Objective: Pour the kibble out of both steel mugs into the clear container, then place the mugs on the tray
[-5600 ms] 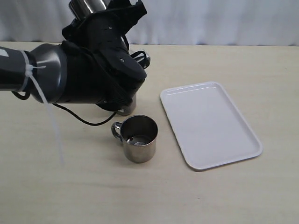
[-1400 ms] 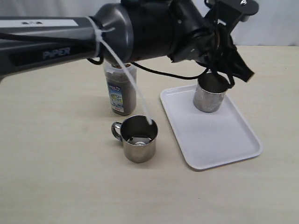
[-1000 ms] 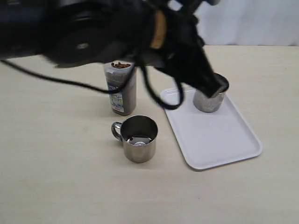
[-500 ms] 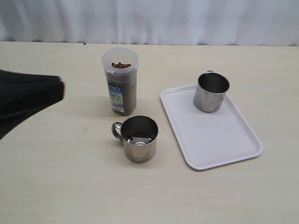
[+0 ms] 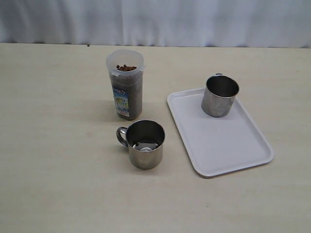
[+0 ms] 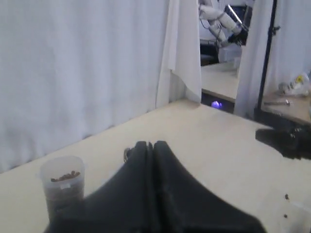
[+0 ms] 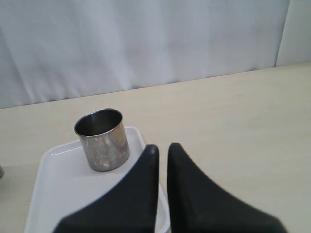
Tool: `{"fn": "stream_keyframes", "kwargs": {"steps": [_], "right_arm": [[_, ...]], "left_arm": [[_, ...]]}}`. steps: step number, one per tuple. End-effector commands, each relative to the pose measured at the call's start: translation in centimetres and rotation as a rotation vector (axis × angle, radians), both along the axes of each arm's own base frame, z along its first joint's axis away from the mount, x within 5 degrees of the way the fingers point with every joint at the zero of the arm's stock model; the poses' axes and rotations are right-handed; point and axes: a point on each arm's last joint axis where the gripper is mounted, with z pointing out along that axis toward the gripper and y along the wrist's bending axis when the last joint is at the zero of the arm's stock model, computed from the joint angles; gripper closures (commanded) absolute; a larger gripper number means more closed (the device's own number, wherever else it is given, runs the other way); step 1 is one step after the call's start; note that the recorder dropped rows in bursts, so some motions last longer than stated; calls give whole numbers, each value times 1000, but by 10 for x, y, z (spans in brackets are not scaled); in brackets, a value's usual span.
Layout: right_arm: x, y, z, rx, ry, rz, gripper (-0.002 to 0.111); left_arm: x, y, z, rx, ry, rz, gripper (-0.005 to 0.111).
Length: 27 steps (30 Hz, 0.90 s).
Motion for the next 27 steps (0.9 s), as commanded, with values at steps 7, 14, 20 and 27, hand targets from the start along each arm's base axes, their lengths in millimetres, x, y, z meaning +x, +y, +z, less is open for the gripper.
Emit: {"fn": "stream_keyframes", "kwargs": {"steps": [7, 14, 20, 27], "right_arm": [[0, 0, 0, -4, -3, 4, 103], [0, 0, 0, -4, -3, 4, 103], [0, 0, 0, -4, -3, 4, 103], [0, 0, 0, -4, -3, 4, 103]], "left_arm": [[5, 24, -53, -151, -40, 523, 107], [12, 32, -115, -204, 7, 745, 107], [18, 37, -150, -179, 102, 863, 107], [18, 35, -152, 8, 27, 834, 107]]}}
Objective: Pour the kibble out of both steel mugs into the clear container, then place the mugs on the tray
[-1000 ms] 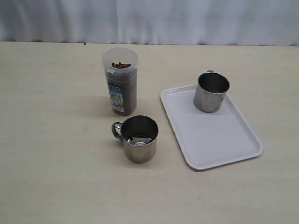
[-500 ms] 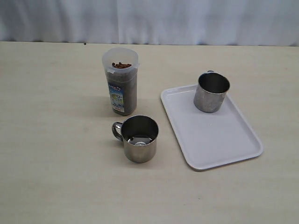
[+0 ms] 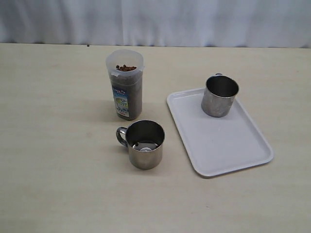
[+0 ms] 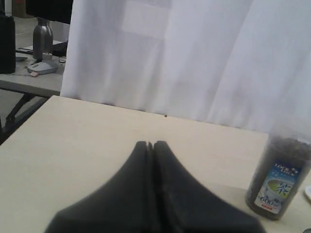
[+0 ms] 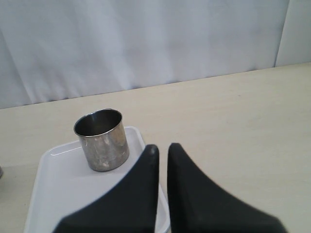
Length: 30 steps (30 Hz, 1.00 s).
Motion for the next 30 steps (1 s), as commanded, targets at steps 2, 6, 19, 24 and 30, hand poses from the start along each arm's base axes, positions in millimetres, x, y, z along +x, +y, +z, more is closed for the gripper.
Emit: {"fn": "stream_keyframes", "kwargs": {"steps": [2, 6, 19, 24, 30], "right_arm": [[0, 0, 0, -4, -3, 4, 103], [0, 0, 0, -4, -3, 4, 103], [0, 0, 0, -4, -3, 4, 103], [0, 0, 0, -4, -3, 4, 103], [0, 0, 0, -4, -3, 4, 103]], "left_arm": [[0, -3, -1, 172, -7, -40, 107], [0, -3, -5, 220, 35, -46, 107], [-1, -2, -6, 196, 47, -42, 107], [-1, -2, -5, 202, 43, -42, 107], [-1, -4, -5, 203, 40, -79, 107]]}}
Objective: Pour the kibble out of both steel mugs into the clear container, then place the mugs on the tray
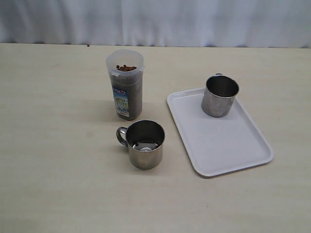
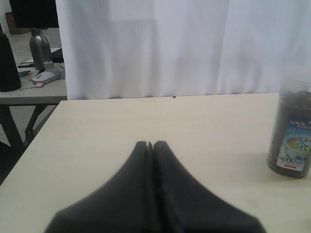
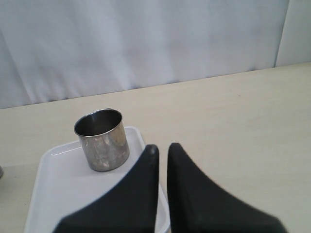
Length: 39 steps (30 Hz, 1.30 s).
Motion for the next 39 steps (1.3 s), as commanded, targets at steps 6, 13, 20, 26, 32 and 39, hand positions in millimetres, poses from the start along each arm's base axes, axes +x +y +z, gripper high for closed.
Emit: {"fn": "stream_keyframes", "kwargs": {"steps": [6, 13, 20, 26, 32, 39], "right_arm": [[0, 0, 0, -46, 0, 6, 103], [1, 0, 5, -62, -55, 9, 103], [1, 2, 17, 57, -189, 15, 103], [-4, -8, 44, 467, -526, -51, 103], [-16, -21, 63, 551, -807, -127, 103], [4, 2, 38, 320, -406, 37, 103]], "left_arm": [[0, -4, -1, -9, -3, -69, 107], [0, -4, 0, -10, -11, -67, 107], [0, -4, 0, -10, -11, -67, 107], [0, -4, 0, -10, -11, -67, 107], [0, -4, 0, -10, -11, -67, 107], [0, -4, 0, -8, -11, -67, 107]]}}
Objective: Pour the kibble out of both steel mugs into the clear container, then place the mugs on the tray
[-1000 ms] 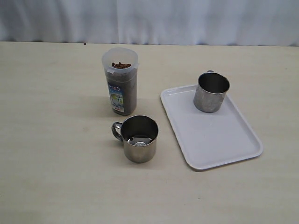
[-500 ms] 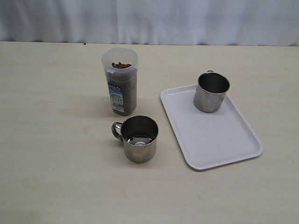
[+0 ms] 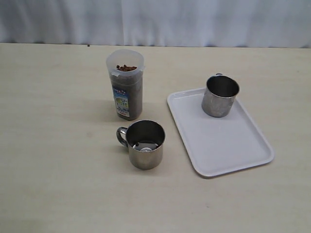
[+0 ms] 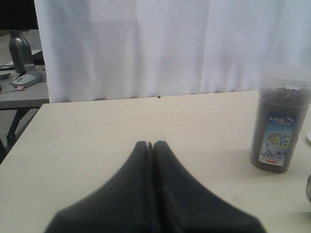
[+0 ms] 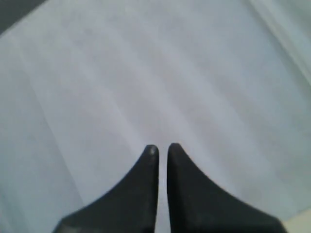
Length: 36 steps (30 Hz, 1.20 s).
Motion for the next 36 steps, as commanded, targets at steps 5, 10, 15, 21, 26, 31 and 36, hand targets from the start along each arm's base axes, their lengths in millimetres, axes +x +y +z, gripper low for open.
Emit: {"fn": "stream_keyframes", "kwargs": {"steps": [5, 10, 15, 21, 26, 31, 36], "right_arm": [[35, 41, -25, -488, 300, 360, 104], [58, 65, -45, -570, 421, 708, 103], [81, 80, -56, -588, 416, 976, 83], [109, 85, -72, -630, 363, 1068, 40], [140, 102, -78, -816, 447, 1069, 37], [165, 145, -72, -1135, 618, 978, 33], [179, 178, -56, -1175, 664, 910, 6]], "left_arm": [[0, 0, 0, -5, -11, -3, 107], [0, 0, 0, -5, -11, -3, 107], [0, 0, 0, -5, -11, -3, 107], [0, 0, 0, -5, -11, -3, 107], [0, 0, 0, -5, -11, -3, 107], [0, 0, 0, -5, -11, -3, 107], [0, 0, 0, -5, -11, -3, 107]]}}
